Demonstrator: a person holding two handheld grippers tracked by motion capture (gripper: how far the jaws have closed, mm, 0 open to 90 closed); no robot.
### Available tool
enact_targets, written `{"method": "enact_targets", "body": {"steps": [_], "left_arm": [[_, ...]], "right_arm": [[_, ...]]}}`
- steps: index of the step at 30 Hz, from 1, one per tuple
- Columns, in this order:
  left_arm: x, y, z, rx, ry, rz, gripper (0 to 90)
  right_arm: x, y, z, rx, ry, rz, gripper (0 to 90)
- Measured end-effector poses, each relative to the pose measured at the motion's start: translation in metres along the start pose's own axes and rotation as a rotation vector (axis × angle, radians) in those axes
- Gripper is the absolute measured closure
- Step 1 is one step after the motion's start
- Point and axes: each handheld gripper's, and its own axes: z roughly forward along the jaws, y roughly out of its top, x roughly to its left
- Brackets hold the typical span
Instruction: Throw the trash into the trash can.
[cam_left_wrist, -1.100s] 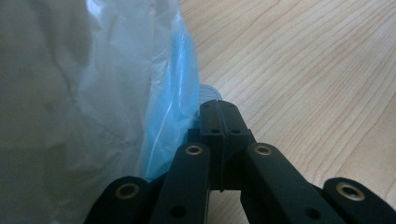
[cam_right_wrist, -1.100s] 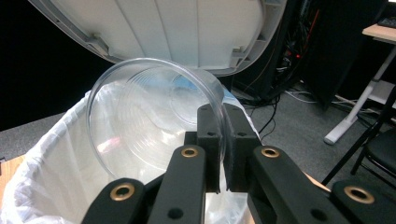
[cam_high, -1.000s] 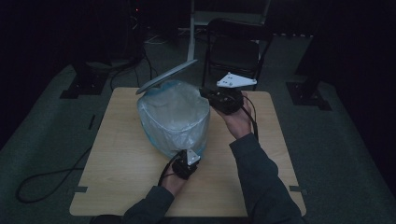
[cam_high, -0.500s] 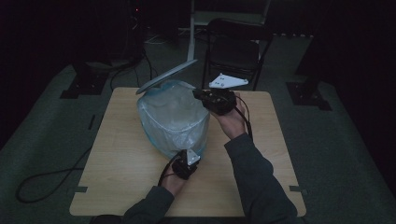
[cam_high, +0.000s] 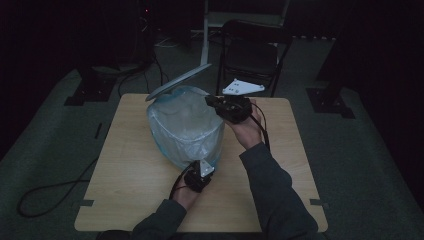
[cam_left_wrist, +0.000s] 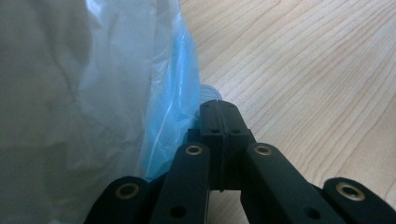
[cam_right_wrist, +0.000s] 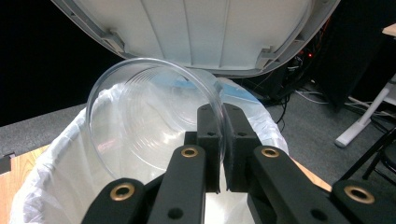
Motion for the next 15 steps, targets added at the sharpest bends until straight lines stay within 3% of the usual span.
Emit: {"method": "enact_targets", "body": {"steps": [5, 6, 7, 8, 9, 15], "left_arm": [[0.0000, 0.0000, 0.0000, 0.000, 0.000, -0.001, 90.0], [-0.0001, 0.0000, 0.0000, 0.000, 0.000, -0.001, 90.0], [-0.0001, 0.0000, 0.0000, 0.000, 0.000, -0.001, 90.0], [0.0000, 0.0000, 0.0000, 0.000, 0.000, 0.000, 90.0], [0.0000, 0.0000, 0.0000, 0.000, 0.000, 0.000, 90.0], [0.0004, 0.0000, -0.0003, 0.005, 0.002, 0.004, 90.0]], "right_arm": [[-0.0003, -0.0001, 0.0006, -0.001, -0.002, 0.006, 86.2], [-0.0005, -0.0002, 0.0009, -0.004, 0.000, 0.009, 83.7], [-0.0010, -0.0004, 0.0015, -0.008, 0.008, 0.012, 72.5], [-0.0012, -0.0007, 0.0023, -0.006, 0.017, 0.021, 67.1], [-0.0013, -0.0010, 0.0025, -0.005, 0.017, 0.021, 65.3], [-0.0023, -0.0027, -0.0026, -0.009, 0.018, 0.022, 64.3]]}}
